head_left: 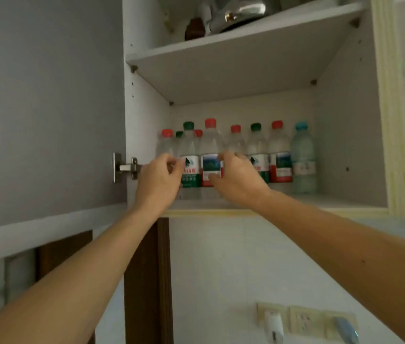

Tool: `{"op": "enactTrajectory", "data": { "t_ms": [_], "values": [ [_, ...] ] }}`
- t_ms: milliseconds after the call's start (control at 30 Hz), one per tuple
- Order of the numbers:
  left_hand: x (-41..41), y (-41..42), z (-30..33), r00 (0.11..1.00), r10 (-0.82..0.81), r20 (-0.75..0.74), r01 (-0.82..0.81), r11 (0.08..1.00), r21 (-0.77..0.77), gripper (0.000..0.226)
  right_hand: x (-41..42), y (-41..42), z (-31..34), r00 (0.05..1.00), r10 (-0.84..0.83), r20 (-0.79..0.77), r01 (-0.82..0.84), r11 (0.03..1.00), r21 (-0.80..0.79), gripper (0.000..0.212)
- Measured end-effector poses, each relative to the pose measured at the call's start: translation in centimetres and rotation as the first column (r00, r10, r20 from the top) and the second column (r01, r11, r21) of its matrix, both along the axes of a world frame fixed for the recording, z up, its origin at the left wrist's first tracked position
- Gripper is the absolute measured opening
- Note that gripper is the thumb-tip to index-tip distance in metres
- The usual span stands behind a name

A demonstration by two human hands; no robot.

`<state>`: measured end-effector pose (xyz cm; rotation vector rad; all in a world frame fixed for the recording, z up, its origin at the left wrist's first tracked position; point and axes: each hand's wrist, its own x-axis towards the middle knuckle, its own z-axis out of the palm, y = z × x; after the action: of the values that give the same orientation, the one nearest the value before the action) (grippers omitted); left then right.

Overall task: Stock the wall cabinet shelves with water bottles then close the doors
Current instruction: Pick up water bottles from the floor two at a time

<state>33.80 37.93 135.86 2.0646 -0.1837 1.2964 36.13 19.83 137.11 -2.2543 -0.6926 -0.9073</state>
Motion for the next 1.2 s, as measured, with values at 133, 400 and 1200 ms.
{"op": "enactTrajectory", "data": {
  "t_ms": [133, 400, 1200],
  "values": [
    [-5.5, -3.2, -2.4, 0.989, -0.144, 0.034, 0.146, 0.988, -0.054, 0.027, -7.1, -3.8, -3.6, 0.996, -0.019, 0.083, 0.020, 1.000, -0.009, 0.036],
    [-13.5, -12.7, -15.1, 0.867, -0.486, -0.111, 0.442, 0.853, -0.279, 0.026, -19.4, -11.9, -17.5, 0.975, -0.152, -0.161, 0.173, 0.977, 0.125, 0.034],
    [-39.8, -35.6, -65.2, -0.046, -0.544, -0.838, 0.354, 0.775, -0.523, 0.034, -47.7, -38.5, -69.0, 0.220, 0.086, -0.972, 0.636, 0.743, 0.210, 0.031]
  ]
}}
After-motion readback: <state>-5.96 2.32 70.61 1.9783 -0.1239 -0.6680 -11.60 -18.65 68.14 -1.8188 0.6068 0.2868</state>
